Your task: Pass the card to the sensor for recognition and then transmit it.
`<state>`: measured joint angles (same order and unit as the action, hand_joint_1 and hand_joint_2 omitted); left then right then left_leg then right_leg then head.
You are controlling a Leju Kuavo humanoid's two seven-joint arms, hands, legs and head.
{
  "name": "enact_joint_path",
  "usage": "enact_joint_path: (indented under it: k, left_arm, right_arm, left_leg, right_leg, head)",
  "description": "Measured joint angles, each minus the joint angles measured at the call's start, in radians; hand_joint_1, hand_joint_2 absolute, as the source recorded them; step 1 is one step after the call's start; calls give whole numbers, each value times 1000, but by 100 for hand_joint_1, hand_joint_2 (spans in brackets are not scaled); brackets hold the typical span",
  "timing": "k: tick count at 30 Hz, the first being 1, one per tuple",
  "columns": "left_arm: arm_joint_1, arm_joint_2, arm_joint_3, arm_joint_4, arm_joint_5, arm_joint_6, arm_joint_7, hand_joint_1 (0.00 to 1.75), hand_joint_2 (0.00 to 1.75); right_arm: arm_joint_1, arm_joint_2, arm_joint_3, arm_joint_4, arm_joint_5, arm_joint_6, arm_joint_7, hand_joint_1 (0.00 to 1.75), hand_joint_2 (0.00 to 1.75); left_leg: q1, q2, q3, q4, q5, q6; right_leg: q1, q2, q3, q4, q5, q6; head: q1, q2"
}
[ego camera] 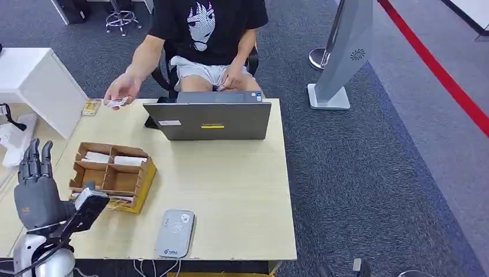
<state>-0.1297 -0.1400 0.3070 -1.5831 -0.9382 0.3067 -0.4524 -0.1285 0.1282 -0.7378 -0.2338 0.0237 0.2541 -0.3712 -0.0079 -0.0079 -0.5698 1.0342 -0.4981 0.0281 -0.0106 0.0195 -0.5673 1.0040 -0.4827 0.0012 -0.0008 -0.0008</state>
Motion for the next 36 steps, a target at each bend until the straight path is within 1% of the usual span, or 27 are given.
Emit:
enact_joint_path:
  k: [8, 13, 14, 15, 18, 21, 24, 32, 36]
  left_arm:
    - [-101, 74, -114, 106, -216, 44, 89, 0, 175]
    - [-150, 119, -188, 169, -352, 85, 147, 0, 175]
    - [-159, 126, -201, 178, -377, 93, 158, 120, 175]
    - [-169, 134, -215, 188, -399, 103, 170, 175, 175]
    - [-189, 156, -249, 210, -482, 135, 213, 175, 175]
    - [-196, 166, -264, 219, -511, 154, 232, 175, 175]
    - [-197, 174, -273, 225, -512, 155, 234, 175, 175]
    - [-197, 173, -275, 227, -500, 168, 230, 175, 175]
    - [-176, 163, -275, 214, -468, 173, 202, 175, 175]
  right_arm:
    - [-19, 4, 19, 0, 41, -13, 14, 0, 175]
    - [-26, 8, 26, 0, 69, -21, 18, 0, 175]
    - [-27, 8, 26, 0, 73, -23, 20, 0, 175]
    - [-28, 8, 26, 0, 76, -24, 22, 0, 175]
    - [-29, 8, 27, 0, 93, -27, 26, 0, 175]
    - [-29, 8, 27, 0, 99, -31, 26, 0, 175]
    - [-29, 8, 27, 0, 102, -37, 26, 0, 175]
    - [-28, 8, 26, 0, 103, -44, 25, 0, 175]
    - [-27, 8, 26, 0, 99, -45, 19, 0, 175]
  left_leg:
    - [0, 0, 0, 0, 0, 0]
    - [0, 0, 0, 0, 0, -1]
    - [0, 0, 0, 0, 0, -1]
    - [0, 0, 0, 0, 0, -1]
    - [0, 0, 0, 0, 0, -1]
    - [0, 0, 0, 0, 0, -1]
    - [0, 0, 0, 0, 0, -1]
    - [0, 0, 0, 0, 0, -1]
    - [0, 0, 0, 0, 0, -1]
  right_leg:
    - [0, 0, 0, 0, 0, 0]
    - [0, 1, 0, 0, 0, 0]
    - [0, 1, 0, 0, 0, 0]
    - [0, 1, 0, 0, 0, 0]
    - [0, 1, 0, 0, 0, 0]
    - [0, 1, 0, 0, 0, 0]
    - [0, 1, 0, 0, 0, 0]
    - [0, 1, 0, 0, 0, 0]
    - [0, 1, 0, 0, 0, 0]
  head:
    - [0, 0]
    - [0, 0]
    - [0, 0]
    - [0, 0]
    - [0, 0]
    - [0, 0]
    - [0, 0]
    - [0, 0]
    - [0, 0]
